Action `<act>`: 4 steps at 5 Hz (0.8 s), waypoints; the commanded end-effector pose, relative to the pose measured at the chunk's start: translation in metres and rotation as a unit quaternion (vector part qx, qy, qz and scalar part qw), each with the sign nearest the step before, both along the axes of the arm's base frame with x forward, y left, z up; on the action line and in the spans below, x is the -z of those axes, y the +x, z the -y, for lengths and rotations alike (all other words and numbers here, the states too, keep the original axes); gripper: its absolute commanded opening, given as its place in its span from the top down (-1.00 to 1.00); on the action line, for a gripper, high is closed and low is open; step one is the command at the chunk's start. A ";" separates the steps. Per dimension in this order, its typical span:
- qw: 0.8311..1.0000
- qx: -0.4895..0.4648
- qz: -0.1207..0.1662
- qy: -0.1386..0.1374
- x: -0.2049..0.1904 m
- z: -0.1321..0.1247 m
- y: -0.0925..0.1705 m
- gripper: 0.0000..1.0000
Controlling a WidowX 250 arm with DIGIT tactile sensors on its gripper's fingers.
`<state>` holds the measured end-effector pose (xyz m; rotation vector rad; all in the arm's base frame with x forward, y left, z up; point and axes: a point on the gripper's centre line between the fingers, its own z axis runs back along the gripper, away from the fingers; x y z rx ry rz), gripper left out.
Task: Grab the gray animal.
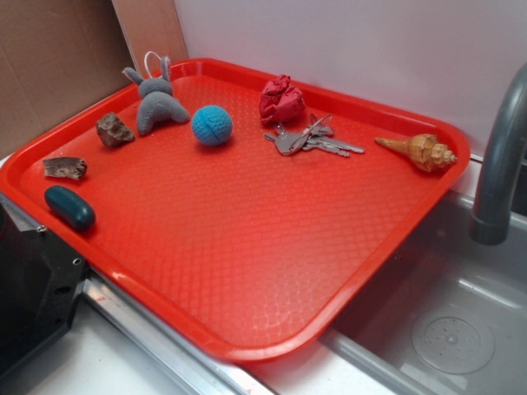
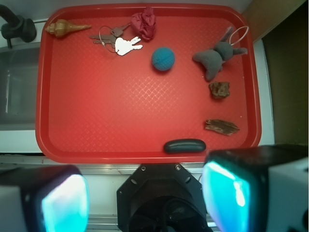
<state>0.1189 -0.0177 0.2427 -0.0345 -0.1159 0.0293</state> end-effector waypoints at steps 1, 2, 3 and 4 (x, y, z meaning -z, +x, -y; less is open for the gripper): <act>1.000 0.000 0.000 0.000 0.000 0.000 0.000 -1.00; 0.994 -0.105 -0.004 0.023 0.048 -0.046 0.035 -1.00; 0.980 -0.195 0.022 0.002 0.073 -0.074 0.061 -1.00; 0.957 -0.284 0.053 -0.015 0.098 -0.096 0.087 -1.00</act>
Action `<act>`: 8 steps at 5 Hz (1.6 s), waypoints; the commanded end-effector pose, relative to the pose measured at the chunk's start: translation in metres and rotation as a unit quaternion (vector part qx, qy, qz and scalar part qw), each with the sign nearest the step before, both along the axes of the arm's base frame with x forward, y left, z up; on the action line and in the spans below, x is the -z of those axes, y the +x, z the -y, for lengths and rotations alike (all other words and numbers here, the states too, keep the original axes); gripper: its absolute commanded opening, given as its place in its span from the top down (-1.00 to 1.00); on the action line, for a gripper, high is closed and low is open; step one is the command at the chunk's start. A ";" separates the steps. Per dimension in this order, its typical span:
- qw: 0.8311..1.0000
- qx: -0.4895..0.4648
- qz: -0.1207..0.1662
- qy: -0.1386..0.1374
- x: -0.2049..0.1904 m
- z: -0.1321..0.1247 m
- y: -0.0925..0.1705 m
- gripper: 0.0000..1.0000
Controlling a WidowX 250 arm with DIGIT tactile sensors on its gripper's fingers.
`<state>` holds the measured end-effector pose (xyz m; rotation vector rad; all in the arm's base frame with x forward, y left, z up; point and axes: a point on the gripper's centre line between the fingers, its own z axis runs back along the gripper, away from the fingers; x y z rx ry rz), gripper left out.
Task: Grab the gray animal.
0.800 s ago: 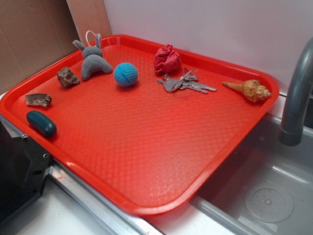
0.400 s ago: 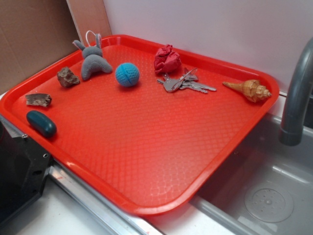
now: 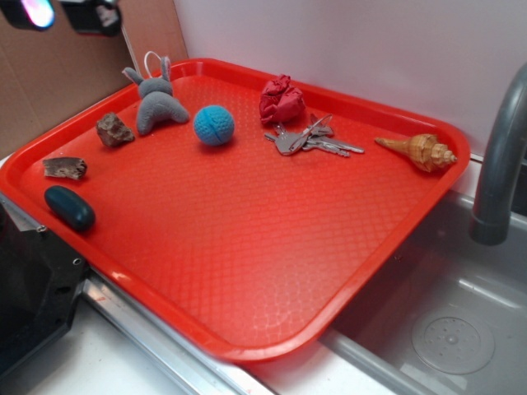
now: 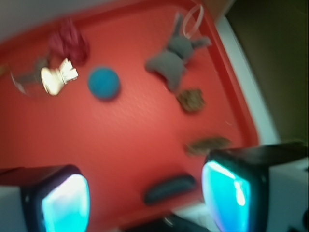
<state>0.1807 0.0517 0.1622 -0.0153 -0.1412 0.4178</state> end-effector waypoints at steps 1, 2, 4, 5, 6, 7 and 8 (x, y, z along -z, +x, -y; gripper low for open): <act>0.983 -0.170 0.063 0.025 0.040 -0.046 0.044 -1.00; 0.978 -0.200 0.054 0.039 0.066 -0.065 0.061 -1.00; 0.978 -0.204 0.030 0.041 0.118 -0.088 0.072 -1.00; 0.984 -0.175 0.012 0.040 0.135 -0.083 0.078 -1.00; 0.984 -0.173 0.001 0.036 0.138 -0.086 0.074 1.00; 0.990 -0.142 -0.019 0.021 0.112 -0.084 0.064 1.00; 0.996 -0.080 -0.017 0.018 0.062 -0.065 0.047 1.00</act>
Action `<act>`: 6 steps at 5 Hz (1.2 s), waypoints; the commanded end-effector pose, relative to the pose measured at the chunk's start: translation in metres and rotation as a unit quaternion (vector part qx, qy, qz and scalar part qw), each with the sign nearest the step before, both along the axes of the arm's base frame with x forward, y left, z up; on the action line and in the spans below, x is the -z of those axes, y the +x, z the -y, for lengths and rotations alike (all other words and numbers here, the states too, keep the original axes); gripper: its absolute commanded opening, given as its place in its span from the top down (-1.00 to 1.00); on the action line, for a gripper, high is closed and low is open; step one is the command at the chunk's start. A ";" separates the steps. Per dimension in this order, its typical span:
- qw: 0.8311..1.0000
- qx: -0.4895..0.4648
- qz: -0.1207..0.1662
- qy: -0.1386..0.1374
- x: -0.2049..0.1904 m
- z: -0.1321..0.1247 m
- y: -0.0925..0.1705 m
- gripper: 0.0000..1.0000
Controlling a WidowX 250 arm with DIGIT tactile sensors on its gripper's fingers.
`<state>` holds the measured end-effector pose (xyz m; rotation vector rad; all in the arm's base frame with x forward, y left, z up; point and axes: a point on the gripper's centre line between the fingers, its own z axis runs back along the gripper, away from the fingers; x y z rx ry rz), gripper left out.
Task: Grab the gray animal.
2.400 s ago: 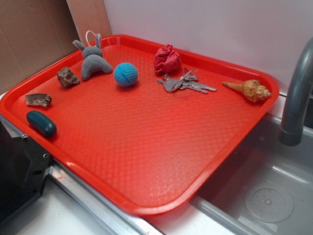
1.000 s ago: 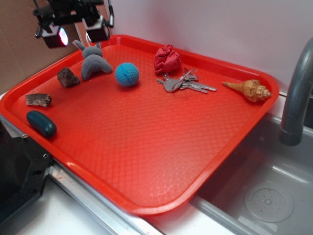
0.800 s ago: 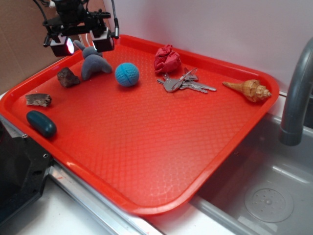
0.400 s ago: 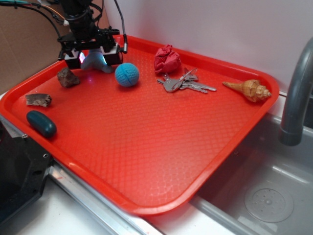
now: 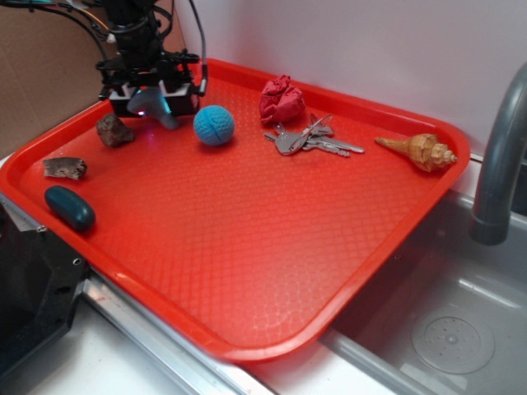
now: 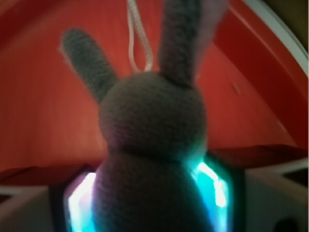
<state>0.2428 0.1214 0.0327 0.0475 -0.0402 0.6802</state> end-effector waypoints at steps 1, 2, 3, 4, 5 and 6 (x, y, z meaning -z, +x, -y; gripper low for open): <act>0.990 0.142 0.016 -0.009 -0.118 0.041 -0.040 1.00; 0.973 0.230 -0.007 0.004 -0.161 0.078 -0.057 1.00; 0.963 0.271 -0.004 0.001 -0.170 0.099 -0.069 1.00; 0.956 0.295 0.007 0.002 -0.180 0.112 -0.075 1.00; 0.946 0.324 0.010 0.004 -0.186 0.127 -0.078 1.00; 0.941 0.337 0.010 -0.010 -0.193 0.137 -0.080 1.00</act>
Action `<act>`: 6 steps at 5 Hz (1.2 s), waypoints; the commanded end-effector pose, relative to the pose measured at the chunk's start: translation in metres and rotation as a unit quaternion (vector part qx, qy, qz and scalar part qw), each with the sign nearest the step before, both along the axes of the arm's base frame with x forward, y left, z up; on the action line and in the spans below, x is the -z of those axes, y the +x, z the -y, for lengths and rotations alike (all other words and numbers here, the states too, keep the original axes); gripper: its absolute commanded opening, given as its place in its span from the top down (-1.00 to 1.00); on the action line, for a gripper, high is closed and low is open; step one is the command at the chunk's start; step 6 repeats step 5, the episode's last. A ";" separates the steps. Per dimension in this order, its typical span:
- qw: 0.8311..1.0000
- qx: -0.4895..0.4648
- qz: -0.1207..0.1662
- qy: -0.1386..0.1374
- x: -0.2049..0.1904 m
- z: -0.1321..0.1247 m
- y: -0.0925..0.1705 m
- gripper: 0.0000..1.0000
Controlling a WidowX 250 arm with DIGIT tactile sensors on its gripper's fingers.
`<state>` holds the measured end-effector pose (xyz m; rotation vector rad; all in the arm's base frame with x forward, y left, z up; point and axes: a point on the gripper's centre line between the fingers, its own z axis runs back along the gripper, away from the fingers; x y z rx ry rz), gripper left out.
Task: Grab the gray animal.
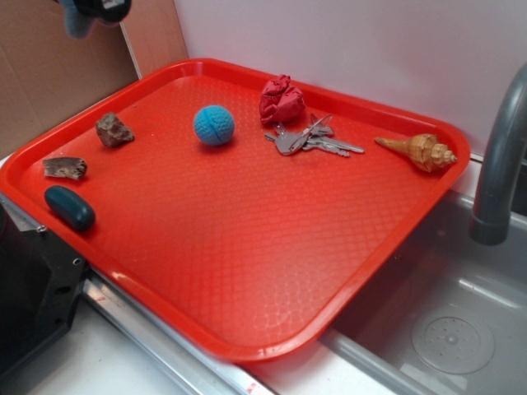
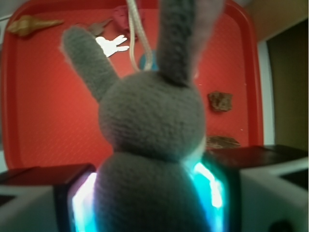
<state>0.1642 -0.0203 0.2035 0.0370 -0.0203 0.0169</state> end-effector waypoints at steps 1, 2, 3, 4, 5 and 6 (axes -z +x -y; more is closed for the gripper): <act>1.000 0.013 0.016 -0.018 -0.024 0.000 0.001 1.00; 1.000 0.007 0.014 -0.017 -0.023 -0.002 0.007 1.00; 1.000 0.003 0.016 -0.018 -0.024 -0.004 0.007 1.00; 1.000 0.005 0.011 -0.023 -0.020 -0.003 0.005 1.00; 1.000 0.004 0.019 -0.011 -0.015 -0.002 0.004 1.00; 1.000 0.004 0.019 -0.011 -0.015 -0.002 0.004 1.00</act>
